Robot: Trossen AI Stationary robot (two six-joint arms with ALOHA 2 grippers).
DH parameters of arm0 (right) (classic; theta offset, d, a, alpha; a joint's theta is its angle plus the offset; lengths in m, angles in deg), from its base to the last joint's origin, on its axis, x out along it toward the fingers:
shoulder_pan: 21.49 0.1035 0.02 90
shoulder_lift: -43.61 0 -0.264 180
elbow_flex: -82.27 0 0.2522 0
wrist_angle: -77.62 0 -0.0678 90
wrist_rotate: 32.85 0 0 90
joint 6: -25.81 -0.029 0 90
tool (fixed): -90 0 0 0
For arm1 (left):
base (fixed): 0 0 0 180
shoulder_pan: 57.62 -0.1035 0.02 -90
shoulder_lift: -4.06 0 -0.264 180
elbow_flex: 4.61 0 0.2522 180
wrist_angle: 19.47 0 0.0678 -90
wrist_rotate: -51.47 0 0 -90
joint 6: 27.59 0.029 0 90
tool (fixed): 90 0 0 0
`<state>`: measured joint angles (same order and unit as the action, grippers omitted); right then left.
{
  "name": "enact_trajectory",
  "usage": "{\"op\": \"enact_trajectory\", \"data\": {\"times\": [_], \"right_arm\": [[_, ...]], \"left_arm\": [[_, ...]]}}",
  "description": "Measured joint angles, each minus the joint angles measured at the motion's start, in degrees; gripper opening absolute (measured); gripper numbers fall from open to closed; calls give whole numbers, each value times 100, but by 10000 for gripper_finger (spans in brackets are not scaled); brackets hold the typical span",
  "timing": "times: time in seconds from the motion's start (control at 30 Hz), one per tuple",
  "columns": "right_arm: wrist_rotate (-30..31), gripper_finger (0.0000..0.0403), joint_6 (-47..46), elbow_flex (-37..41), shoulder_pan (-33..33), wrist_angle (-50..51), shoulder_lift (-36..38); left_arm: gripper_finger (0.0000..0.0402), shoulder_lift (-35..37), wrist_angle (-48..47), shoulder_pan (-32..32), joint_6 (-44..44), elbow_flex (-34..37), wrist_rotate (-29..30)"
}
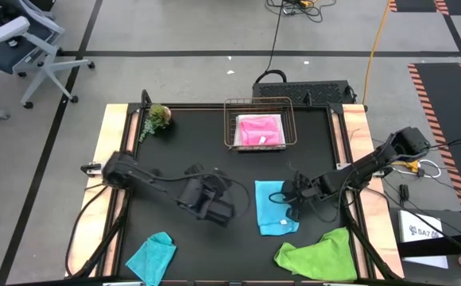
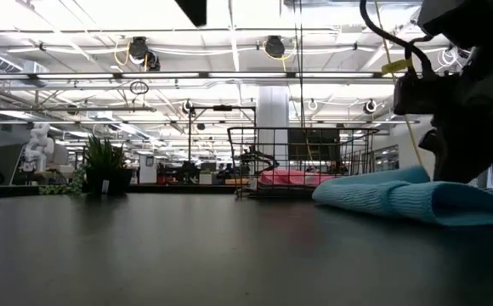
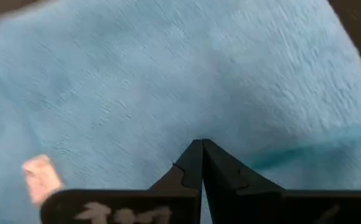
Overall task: Fold microfiber towels
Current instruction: Fold the right blue towel
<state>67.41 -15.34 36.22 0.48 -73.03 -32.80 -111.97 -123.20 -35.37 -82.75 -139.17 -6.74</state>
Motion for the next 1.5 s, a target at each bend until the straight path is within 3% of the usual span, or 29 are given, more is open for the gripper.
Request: {"op": "enact_trajectory", "data": {"times": [0.23, 0.47, 0.77, 0.97, 1.1, 1.3, 1.4, 1.5], "right_arm": [[-31, 0, 371, 0, -443, -899, -196], [-577, 0, 909, -220, -942, -1530, -928], [-913, 0, 2523, -1910, -1428, -1596, -2519], [-1086, 0, 3206, -2934, -1769, -1581, -3070], [-1227, 0, 3321, -3262, -1865, -1469, -2996], [-1602, 0, 3194, -3173, -1523, -409, -2055], [-1645, 0, 2924, -2831, -1118, 46, -1734], [-1632, 0, 2329, -2326, -676, -142, -1514]], "left_arm": [[3, 644, -3, 181, -647, 992, 318], [22, 1180, 33, 390, -1896, 2324, -260], [3, 1297, 416, 617, -2422, 2766, -371], [20, 1301, 767, 611, -2244, 2766, -215], [13, 1301, 773, 557, -2078, 2785, -70], [6, 1301, 958, 367, -1541, 2962, -16], [15, 1299, 1480, 221, -910, 3096, -13], [12, 1301, 2435, 43, -37, 3325, -2]]}}
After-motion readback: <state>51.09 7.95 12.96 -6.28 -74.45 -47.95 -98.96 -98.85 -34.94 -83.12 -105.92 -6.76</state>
